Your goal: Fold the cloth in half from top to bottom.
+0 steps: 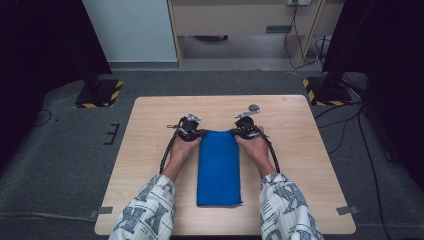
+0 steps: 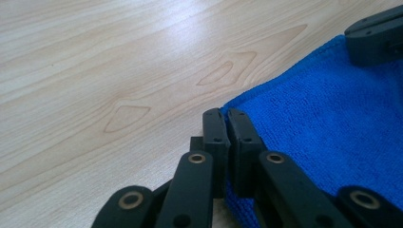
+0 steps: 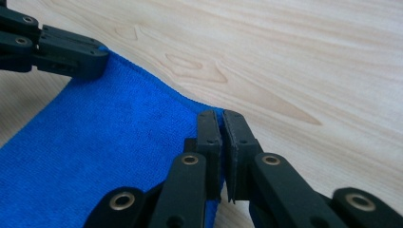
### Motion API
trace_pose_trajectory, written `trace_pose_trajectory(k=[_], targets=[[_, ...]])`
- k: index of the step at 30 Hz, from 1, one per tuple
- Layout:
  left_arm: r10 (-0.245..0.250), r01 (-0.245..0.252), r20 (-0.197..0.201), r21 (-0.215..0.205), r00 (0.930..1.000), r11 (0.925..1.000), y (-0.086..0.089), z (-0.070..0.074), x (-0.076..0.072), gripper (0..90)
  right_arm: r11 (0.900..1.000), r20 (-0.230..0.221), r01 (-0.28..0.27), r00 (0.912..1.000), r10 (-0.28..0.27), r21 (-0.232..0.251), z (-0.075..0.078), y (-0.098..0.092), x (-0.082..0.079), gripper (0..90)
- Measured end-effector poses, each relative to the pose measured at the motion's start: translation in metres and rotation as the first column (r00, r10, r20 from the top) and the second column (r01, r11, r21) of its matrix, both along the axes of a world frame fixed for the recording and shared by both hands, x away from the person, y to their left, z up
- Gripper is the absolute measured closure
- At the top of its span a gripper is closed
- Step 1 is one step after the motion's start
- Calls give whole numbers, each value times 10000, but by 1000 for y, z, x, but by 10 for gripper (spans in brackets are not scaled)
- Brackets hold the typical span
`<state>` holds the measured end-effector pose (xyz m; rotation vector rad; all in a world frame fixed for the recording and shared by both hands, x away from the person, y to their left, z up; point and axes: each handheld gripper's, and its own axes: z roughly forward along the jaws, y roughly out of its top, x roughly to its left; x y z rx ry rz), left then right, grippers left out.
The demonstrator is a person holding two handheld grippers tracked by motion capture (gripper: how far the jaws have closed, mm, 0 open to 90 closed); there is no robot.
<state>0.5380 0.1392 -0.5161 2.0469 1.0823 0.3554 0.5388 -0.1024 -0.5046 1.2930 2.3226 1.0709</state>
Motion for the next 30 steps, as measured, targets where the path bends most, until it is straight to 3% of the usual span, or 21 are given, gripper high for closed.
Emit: trace_pose_trajectory(k=[4,13,15,23,30], targets=[[6,-5,164,-65,9999,10000,2,8,-2,872,9996,119,70,9999,-73,276,8,-1,-1,866],[74,-57,676,-256,9977,9997,5,30,-6,875,9988,446,96,9989,-117,470,25,-3,-2,866],[15,-6,678,-119,9977,9999,4,34,-6,875,9988,514,57,9986,-83,489,30,-4,-2,867],[28,12,1055,-376,9944,9993,4,51,-5,878,9972,731,131,9972,-184,733,46,-6,0,867],[86,-31,1065,-515,9943,9987,6,56,-3,880,9959,861,120,9961,-198,901,53,-6,3,867]])
